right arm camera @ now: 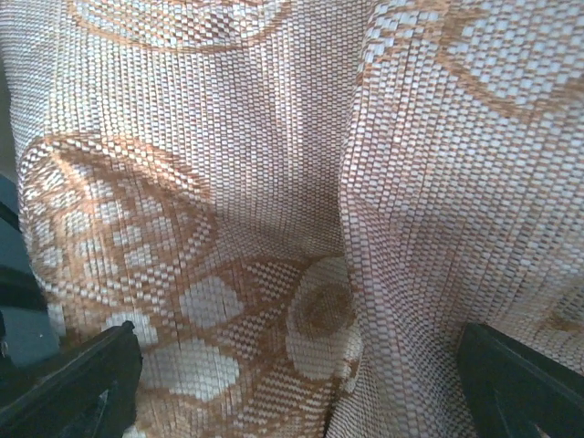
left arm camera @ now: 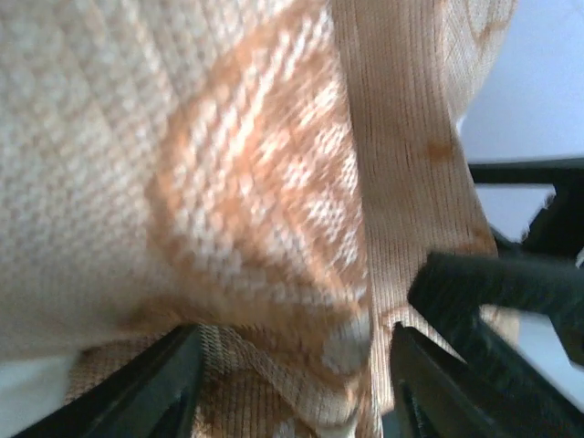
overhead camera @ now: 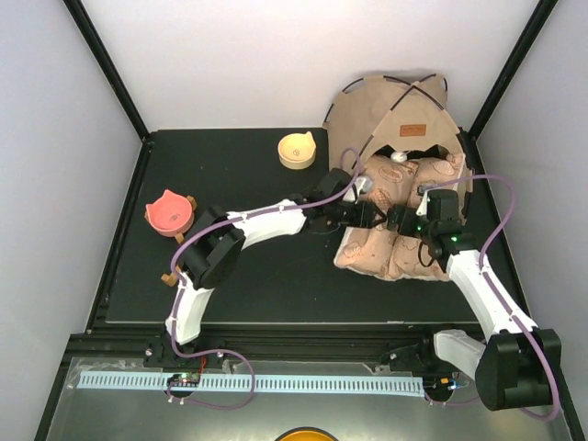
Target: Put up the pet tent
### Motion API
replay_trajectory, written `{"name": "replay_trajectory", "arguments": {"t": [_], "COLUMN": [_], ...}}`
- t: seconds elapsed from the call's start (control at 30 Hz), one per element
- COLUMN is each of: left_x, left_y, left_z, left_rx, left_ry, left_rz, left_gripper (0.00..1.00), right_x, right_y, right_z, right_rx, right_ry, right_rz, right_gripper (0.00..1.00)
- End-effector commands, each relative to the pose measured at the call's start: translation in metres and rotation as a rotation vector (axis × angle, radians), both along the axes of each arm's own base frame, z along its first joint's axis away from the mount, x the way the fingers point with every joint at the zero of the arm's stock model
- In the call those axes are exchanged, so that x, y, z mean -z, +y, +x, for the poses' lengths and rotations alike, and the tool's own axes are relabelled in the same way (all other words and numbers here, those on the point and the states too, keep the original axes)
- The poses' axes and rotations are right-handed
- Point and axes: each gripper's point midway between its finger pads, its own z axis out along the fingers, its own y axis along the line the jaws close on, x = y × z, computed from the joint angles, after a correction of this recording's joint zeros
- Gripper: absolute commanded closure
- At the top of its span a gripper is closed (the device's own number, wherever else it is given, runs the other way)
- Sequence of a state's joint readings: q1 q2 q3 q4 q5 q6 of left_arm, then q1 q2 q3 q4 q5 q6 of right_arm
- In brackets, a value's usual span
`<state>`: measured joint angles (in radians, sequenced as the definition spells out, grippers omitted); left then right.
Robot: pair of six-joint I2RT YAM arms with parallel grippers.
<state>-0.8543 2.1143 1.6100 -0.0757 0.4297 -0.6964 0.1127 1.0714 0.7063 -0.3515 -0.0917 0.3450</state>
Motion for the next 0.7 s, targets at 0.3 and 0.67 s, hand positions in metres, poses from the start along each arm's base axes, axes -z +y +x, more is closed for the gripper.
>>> {"name": "replay_trajectory", "arguments": {"t": [0.3, 0.67], "left_x": [-0.075, -0.025], "left_y": [0.075, 0.112], "left_z": [-0.076, -0.013], "left_rx": [0.074, 0.045], "left_ry": [-0.187, -0.105], "left_rz": [-0.171, -0.005], "left_gripper": [0.18, 0.77], "right_x": [0.016, 0.01], "right_y": [0.023, 0.064], "right_z": [-0.008, -0.003], "right_rx": [-0.144, -0.3], "right_ry": [0.055, 0.065], "right_rz": [-0.05, -0.067], "right_gripper": [0.0, 0.0]}}
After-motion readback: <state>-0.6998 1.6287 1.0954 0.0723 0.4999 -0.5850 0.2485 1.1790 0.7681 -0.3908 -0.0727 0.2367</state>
